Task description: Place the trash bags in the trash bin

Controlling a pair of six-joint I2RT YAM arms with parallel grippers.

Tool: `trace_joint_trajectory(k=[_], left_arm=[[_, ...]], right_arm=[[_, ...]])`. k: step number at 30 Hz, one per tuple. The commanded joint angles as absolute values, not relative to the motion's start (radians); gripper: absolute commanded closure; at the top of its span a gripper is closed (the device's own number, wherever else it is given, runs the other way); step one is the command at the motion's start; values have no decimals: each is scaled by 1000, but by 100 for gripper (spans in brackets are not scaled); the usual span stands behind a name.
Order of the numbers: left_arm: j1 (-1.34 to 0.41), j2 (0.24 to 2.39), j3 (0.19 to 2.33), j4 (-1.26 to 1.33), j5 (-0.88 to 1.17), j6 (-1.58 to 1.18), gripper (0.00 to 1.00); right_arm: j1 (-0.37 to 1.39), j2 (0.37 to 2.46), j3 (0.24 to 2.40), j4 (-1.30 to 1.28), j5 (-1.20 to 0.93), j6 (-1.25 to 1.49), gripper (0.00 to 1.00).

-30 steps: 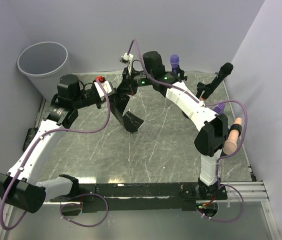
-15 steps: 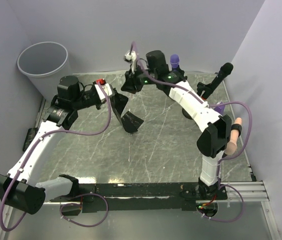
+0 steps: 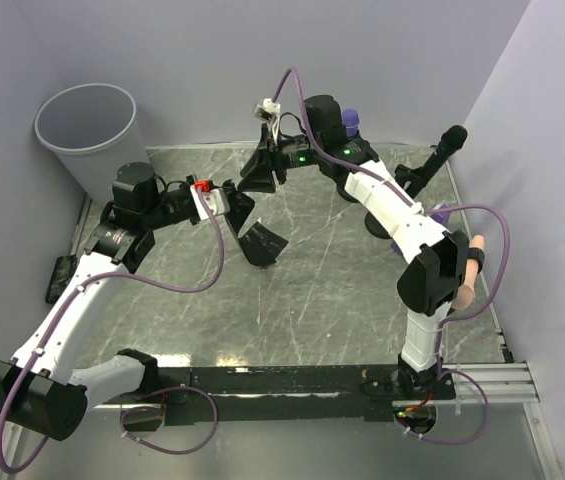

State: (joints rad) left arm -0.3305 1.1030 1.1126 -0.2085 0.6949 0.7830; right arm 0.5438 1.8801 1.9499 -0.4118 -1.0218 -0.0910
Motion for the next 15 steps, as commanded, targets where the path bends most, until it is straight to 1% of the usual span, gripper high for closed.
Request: trace_joint_trajectory(k=[1, 3, 7, 11, 15], left_arm=[[-337, 1081, 1146, -161, 735, 785, 99], [-339, 1083, 1154, -169, 741, 785, 99], [-347, 1083, 1155, -158, 745, 776, 99], [-350, 1078, 1163, -158, 746, 769, 99], [-351, 1075, 1164, -153, 739, 761, 99]], right_arm=[[548, 1871, 1967, -368, -1121, -75, 39], [548, 1876, 1970, -345, -1146, -54, 39], [552, 1897, 1993, -344, -1121, -58, 39], [566, 1913, 2014, -382, -1109, -121, 41], [572, 1925, 2022, -399, -1118, -156, 45]])
